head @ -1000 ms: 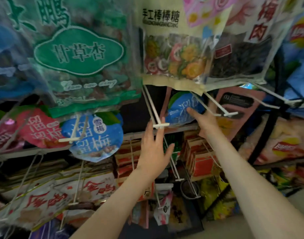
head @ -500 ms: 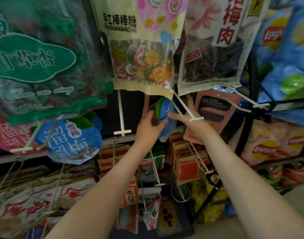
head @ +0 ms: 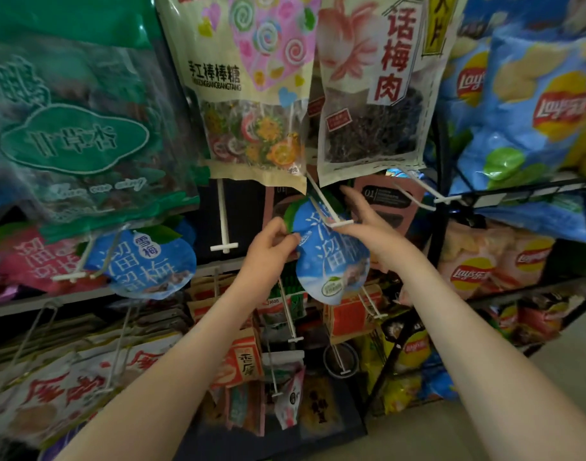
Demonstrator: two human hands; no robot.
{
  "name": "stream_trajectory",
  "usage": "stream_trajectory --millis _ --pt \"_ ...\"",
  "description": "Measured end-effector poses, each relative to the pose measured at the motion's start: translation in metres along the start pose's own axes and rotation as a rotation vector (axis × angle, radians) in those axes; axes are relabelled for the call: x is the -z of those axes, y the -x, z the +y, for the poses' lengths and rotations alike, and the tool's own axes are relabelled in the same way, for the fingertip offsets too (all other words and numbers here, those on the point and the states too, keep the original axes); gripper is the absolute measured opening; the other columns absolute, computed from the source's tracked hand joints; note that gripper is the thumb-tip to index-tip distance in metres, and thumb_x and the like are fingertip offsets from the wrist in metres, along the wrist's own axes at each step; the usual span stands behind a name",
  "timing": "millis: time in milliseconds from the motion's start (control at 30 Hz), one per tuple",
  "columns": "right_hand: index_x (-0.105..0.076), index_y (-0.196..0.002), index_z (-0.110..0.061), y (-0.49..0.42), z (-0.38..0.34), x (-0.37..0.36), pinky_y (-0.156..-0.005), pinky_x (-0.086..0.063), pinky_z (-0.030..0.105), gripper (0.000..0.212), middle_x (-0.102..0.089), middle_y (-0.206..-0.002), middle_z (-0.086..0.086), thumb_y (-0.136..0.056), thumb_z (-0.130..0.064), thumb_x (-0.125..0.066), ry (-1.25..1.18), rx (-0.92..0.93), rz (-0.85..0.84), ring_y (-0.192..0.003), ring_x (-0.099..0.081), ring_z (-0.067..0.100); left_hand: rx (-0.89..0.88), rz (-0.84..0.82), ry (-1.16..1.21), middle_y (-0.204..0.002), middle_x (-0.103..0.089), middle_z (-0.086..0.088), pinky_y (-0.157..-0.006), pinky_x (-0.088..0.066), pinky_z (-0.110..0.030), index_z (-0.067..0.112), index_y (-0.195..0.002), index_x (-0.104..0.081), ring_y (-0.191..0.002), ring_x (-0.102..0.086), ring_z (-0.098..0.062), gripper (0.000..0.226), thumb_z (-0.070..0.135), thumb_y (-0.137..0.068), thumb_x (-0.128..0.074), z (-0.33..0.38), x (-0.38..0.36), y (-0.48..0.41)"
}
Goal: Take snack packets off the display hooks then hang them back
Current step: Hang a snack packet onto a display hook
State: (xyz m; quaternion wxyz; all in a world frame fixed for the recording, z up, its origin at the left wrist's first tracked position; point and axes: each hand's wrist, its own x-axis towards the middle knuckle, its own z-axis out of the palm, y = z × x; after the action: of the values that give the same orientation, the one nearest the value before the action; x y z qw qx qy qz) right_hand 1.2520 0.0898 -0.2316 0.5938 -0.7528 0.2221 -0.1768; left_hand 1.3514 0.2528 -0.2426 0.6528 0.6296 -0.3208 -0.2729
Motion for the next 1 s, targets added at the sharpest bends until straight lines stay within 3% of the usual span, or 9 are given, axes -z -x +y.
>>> stream_trajectory --millis 67,133,233,333,467,633,767,900,1000 --pt "-0.035 -0.14 -0.036 0.003 -0.011 0.003 -0.102 -0.036 0.031 0.065 -0.035 -0.146 -0.006 -0.083 -0.041 -0.065 -0.033 -0.05 0.01 -0.128 -0.038 0.01 0.014 -0.035 0.003 -0.077 -0.062 0.005 -0.068 -0.052 -0.021 0.014 -0.074 -0.048 -0.076 -0.062 -0.009 0.022 0.002 -0.093 -0.049 0.008 0.003 0.013" --pt "-0.042 -0.137 -0.034 0.008 -0.022 0.003 -0.104 -0.035 0.033 0.057 -0.045 -0.139 -0.008 -0.084 -0.046 -0.062 -0.046 -0.078 0.014 -0.125 -0.042 0.011 0.021 -0.074 -0.007 -0.073 -0.061 0.008 -0.07 -0.053 -0.023 0.013 -0.072 -0.043 -0.075 -0.061 -0.009 0.025 0.001 -0.092 -0.049 0.014 0.004 0.027" --pt "-0.055 -0.126 -0.027 0.019 -0.036 0.0 -0.09 -0.041 0.028 0.039 -0.06 -0.118 -0.006 -0.088 -0.032 -0.062 0.052 -0.095 -0.004 -0.113 -0.052 0.013 0.025 -0.128 -0.035 -0.076 -0.056 -0.002 -0.07 -0.051 -0.025 0.008 -0.077 -0.04 -0.076 -0.059 -0.013 0.02 0.003 -0.094 -0.049 0.02 0.005 0.048" --pt "-0.068 -0.093 -0.024 0.036 -0.043 0.001 -0.084 -0.048 0.03 0.012 -0.068 -0.096 -0.001 -0.087 -0.016 -0.063 0.041 -0.095 -0.012 -0.097 -0.062 0.017 0.029 -0.148 -0.027 -0.081 -0.052 -0.012 -0.07 -0.049 -0.028 0.007 -0.083 -0.043 -0.078 -0.056 -0.02 0.013 0.005 -0.094 -0.049 0.024 0.004 0.065" --pt "-0.068 -0.072 -0.017 0.067 -0.049 0.012 -0.076 -0.047 0.035 0.015 -0.069 -0.074 0.001 -0.086 -0.013 -0.064 -0.048 -0.101 -0.036 -0.075 -0.063 0.019 0.009 -0.136 -0.031 -0.062 -0.044 0.0 -0.053 -0.039 -0.016 0.013 -0.075 -0.04 -0.054 -0.046 -0.007 0.022 0.006 -0.094 -0.05 0.028 0.001 0.084" --pt "-0.067 -0.074 -0.016 0.101 -0.05 0.012 -0.08 -0.046 0.039 0.01 -0.069 -0.078 0.005 -0.084 -0.018 -0.067 -0.081 -0.103 -0.019 -0.076 -0.063 0.02 0.013 -0.098 -0.098 -0.048 -0.045 0.012 -0.05 -0.035 -0.014 0.016 -0.074 -0.041 -0.046 -0.042 -0.001 0.024 0.01 -0.094 -0.052 0.034 -0.001 0.107" --pt "-0.064 -0.071 -0.017 0.12 -0.053 -0.01 -0.079 -0.044 0.032 0.016 -0.066 -0.073 -0.003 -0.087 -0.018 -0.064 -0.007 -0.067 -0.015 -0.074 -0.061 0.012 -0.018 -0.02 -0.468 -0.07 -0.061 -0.001 -0.059 -0.039 -0.021 0.018 -0.079 -0.047 -0.063 -0.053 -0.011 0.017 0.022 -0.093 -0.055 0.033 0.016 0.127" --pt "-0.06 -0.074 -0.01 0.121 -0.052 -0.056 -0.078 -0.042 0.033 0.02 -0.063 -0.074 -0.008 -0.088 -0.024 -0.062 0.108 -0.05 -0.069 -0.077 -0.06 0.01 -0.018 0.069 -0.662 -0.085 -0.058 -0.002 -0.059 -0.039 -0.016 0.017 -0.087 -0.051 -0.073 -0.055 -0.014 0.007 0.02 -0.093 -0.054 0.026 0.051 0.145" --pt "-0.061 -0.078 -0.009 0.113 -0.052 -0.101 -0.082 -0.044 0.032 0.02 -0.065 -0.085 -0.01 -0.088 -0.027 -0.063 0.129 -0.039 -0.061 -0.086 -0.061 0.009 0.077 0.081 -0.681 -0.082 -0.058 -0.001 -0.067 -0.045 -0.033 0.02 -0.087 -0.049 -0.077 -0.057 -0.02 0.009 0.022 -0.092 -0.055 0.019 0.087 0.157"
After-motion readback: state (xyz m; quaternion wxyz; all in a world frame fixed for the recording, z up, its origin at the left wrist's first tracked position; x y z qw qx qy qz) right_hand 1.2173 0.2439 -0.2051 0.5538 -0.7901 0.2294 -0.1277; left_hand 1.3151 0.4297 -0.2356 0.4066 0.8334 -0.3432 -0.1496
